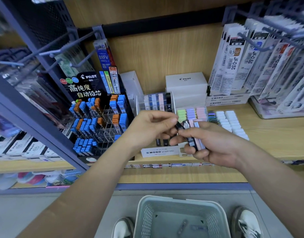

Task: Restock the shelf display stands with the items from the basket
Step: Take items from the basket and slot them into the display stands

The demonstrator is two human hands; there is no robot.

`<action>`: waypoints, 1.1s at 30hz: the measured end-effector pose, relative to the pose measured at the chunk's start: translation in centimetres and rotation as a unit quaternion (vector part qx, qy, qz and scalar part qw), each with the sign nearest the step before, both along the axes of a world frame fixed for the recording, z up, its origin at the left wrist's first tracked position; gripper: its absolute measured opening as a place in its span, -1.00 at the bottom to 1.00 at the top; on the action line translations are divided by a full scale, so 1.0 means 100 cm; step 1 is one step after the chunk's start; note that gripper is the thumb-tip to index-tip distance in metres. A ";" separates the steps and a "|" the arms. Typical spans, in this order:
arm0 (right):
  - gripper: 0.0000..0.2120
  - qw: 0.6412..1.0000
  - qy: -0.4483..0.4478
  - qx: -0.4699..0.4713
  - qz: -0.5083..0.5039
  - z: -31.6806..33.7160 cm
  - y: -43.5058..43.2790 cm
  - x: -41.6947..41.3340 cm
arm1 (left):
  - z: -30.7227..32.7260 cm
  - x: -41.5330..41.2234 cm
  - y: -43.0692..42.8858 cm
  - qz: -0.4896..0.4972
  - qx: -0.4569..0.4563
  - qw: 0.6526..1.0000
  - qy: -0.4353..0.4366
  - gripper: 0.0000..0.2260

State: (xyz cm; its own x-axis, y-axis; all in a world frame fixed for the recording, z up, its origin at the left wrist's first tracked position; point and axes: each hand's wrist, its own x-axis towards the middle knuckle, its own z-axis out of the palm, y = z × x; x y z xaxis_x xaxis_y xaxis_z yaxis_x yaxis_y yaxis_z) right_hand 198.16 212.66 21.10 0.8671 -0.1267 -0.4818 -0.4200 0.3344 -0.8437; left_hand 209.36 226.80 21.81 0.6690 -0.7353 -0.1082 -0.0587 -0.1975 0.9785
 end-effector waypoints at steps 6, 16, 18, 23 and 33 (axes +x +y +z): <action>-0.76 0.999 0.013 -0.003 -0.036 0.001 0.001 0.001 | 0.002 0.005 0.003 0.059 -0.003 0.998 -0.037 -0.83; -0.87 0.985 0.026 0.022 -0.169 0.001 -0.016 0.001 | -0.020 0.037 0.022 0.152 0.137 0.950 -0.237 -0.87; -0.82 0.983 0.021 0.041 -0.180 0.001 -0.016 0.000 | -0.030 0.037 0.018 0.134 0.159 0.942 -0.265 -0.87; -0.82 0.980 0.002 0.067 -0.188 0.004 -0.016 -0.001 | -0.048 0.035 0.011 0.109 0.185 0.929 -0.302 -0.88; -0.75 0.988 0.009 0.094 -0.125 0.009 -0.010 -0.004 | -0.076 0.031 0.006 0.074 0.183 0.888 -0.415 -0.85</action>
State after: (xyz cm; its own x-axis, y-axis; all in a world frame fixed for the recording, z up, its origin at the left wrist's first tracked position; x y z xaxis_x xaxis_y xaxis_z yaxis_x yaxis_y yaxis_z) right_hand 197.75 211.70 22.00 0.8109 -0.2425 -0.5326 -0.3193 0.5793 -0.7499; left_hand 212.45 227.42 14.20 0.7158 -0.6503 0.2546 -0.6776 -0.5584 0.4787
